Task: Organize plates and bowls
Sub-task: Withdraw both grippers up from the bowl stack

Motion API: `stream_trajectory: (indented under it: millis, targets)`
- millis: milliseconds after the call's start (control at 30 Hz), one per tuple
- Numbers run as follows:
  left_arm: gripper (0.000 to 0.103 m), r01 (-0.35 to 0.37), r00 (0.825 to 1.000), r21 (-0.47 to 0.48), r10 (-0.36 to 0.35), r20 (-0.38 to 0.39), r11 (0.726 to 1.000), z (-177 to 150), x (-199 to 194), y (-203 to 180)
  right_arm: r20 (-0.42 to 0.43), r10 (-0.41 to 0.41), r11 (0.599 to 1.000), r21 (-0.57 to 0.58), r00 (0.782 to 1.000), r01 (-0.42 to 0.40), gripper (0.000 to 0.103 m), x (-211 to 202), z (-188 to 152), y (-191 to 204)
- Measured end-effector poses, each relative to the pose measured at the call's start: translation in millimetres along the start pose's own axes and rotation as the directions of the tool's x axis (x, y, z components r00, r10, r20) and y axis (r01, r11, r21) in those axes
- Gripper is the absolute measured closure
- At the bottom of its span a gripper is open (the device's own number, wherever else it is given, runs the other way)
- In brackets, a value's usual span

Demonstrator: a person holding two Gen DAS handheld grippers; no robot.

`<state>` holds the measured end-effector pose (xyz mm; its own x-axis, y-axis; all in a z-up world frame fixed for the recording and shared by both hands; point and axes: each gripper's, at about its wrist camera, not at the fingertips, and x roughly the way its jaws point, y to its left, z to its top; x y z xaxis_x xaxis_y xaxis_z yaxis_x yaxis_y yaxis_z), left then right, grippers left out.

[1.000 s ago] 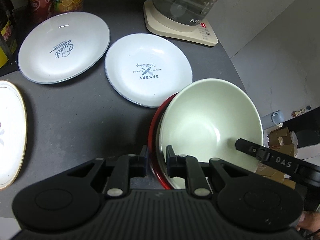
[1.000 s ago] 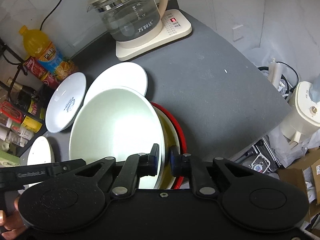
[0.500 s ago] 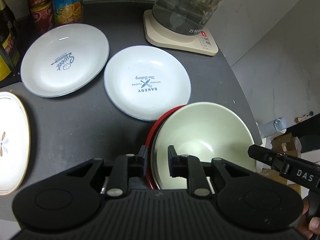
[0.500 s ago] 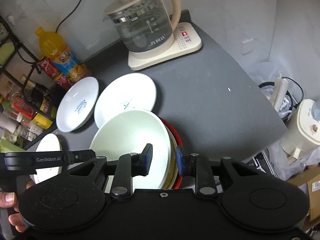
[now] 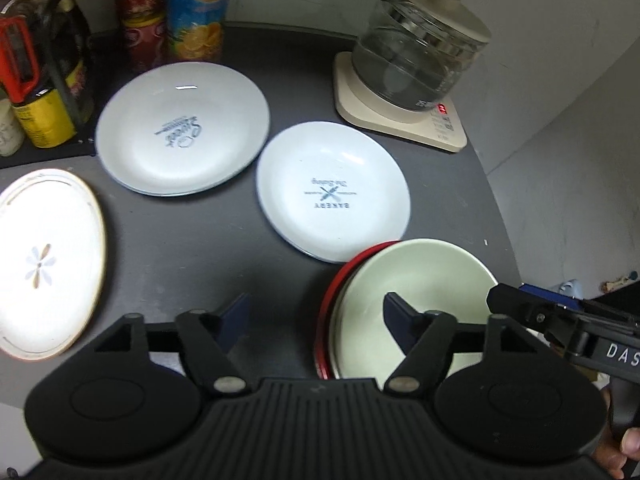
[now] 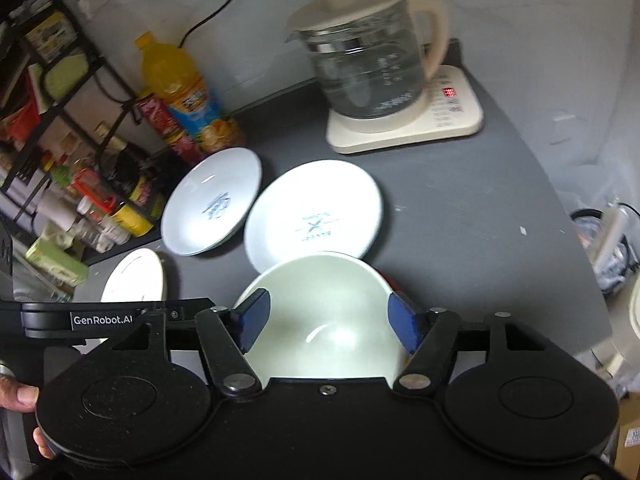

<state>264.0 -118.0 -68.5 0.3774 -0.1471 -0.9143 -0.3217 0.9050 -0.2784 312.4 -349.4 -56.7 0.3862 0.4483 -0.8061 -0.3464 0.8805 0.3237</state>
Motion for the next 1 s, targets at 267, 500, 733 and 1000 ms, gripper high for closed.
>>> stream_trajectory:
  millis: [267,500,733,1000]
  targets:
    - [0.016,-0.049,0.999,-0.067,0.051,0.019,0.997,-4.0,-13.7,14.9,-0.015,0.060,0.995,-0.073,0.998,-0.061,0.010,7.5,9.5,13.9]
    - [0.015,-0.132,0.990,-0.177,0.140,0.030,0.975,-10.9,-29.3,42.4,-0.055,0.122,0.982,-0.140,0.991,-0.128,0.004,21.0,11.1,34.6]
    - [0.015,-0.175,0.982,-0.231,0.185,0.025,0.957,-17.3,-38.2,72.4,-0.089,0.134,0.972,-0.184,0.987,-0.148,0.001,36.4,14.0,59.6]
    - [0.015,-0.167,0.983,-0.230,0.179,0.031,0.959,-14.3,-37.4,104.4,-0.081,0.114,0.971,-0.201,0.990,-0.128,0.001,50.1,22.4,88.5]
